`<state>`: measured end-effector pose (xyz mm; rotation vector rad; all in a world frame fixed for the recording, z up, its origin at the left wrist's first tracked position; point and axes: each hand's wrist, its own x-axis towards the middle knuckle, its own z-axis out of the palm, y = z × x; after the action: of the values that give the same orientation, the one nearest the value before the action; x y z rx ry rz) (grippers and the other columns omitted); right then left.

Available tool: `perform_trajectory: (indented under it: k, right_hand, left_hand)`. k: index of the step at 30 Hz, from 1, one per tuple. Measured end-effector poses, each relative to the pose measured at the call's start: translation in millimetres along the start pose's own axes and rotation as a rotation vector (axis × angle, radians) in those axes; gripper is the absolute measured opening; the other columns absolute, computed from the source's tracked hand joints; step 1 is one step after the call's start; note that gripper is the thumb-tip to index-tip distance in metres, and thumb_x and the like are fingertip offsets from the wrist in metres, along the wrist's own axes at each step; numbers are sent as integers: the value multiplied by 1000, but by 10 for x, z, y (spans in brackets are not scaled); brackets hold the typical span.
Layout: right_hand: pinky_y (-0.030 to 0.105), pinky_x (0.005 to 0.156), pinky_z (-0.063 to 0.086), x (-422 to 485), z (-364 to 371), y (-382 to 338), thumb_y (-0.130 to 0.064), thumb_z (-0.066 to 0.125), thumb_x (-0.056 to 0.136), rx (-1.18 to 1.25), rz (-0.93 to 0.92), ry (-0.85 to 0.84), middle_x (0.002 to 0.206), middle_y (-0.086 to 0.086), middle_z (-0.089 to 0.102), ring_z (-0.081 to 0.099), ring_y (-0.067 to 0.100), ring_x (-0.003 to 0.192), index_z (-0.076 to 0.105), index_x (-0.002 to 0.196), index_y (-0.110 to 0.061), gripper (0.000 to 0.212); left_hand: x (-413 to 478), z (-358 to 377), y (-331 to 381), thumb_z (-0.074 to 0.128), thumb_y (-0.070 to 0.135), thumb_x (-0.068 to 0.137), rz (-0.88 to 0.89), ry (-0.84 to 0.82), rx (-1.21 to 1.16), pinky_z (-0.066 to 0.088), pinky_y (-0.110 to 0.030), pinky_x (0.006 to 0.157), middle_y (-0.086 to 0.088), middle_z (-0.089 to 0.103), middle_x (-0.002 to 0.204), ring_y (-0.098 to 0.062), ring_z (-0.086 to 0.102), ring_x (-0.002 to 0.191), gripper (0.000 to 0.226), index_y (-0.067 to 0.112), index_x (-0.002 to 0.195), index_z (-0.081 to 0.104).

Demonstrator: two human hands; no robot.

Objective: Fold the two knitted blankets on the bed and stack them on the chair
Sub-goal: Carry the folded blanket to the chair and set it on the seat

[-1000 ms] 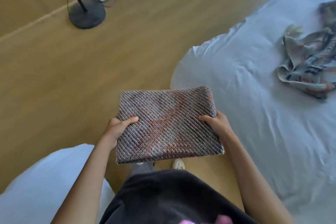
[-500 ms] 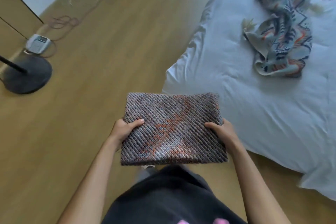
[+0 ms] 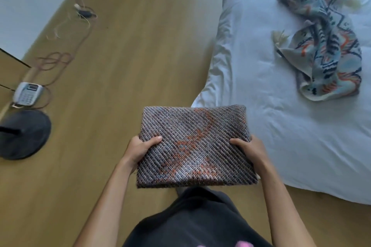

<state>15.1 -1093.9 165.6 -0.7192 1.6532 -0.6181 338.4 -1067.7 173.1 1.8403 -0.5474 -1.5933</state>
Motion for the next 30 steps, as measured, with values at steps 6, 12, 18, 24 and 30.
perform_trajectory:
  k: [6, 12, 18, 24, 30]
  right_hand:
    - [29, 63, 53, 692, 577, -795, -15, 75, 73, 61, 9, -18, 94, 3, 69, 68, 19, 81, 60, 105, -12, 36]
    - [37, 74, 55, 1312, 800, -1588, -16, 76, 72, 89, 8, 11, 99, 7, 69, 68, 22, 85, 59, 107, -10, 39]
    - [25, 58, 52, 2083, 1003, -2302, -13, 76, 72, 159, 3, 110, 96, 4, 70, 69, 16, 78, 61, 108, -8, 38]
    - [27, 60, 53, 2955, 1366, -3204, -15, 76, 72, 220, 15, 215, 93, 0, 70, 69, 15, 77, 62, 97, -19, 29]
    - [39, 77, 56, 3687, 1571, -4130, -20, 78, 70, 246, 45, 290, 104, 6, 69, 68, 23, 87, 60, 113, -12, 47]
  left_hand:
    - [804, -413, 976, 81, 25, 68, 24, -2, 71, 56, -23, 59, -6, 71, 101, -17, 72, 81, 52, 7, 112, 59]
    - [1521, -483, 1921, 82, 30, 63, 48, -54, 107, 58, -27, 63, -8, 71, 102, -19, 72, 83, 59, 7, 112, 59]
    - [2564, -366, 2870, 81, 26, 69, 67, -131, 181, 56, -31, 71, -6, 70, 103, -21, 70, 88, 42, 14, 102, 58]
    - [3761, -307, 4034, 80, 25, 71, 76, -240, 244, 55, -42, 85, -9, 68, 108, -26, 68, 94, 52, 9, 114, 55]
    - [4667, -172, 5135, 79, 23, 73, 102, -304, 256, 56, -35, 78, -7, 69, 105, -22, 70, 91, 47, 9, 113, 57]
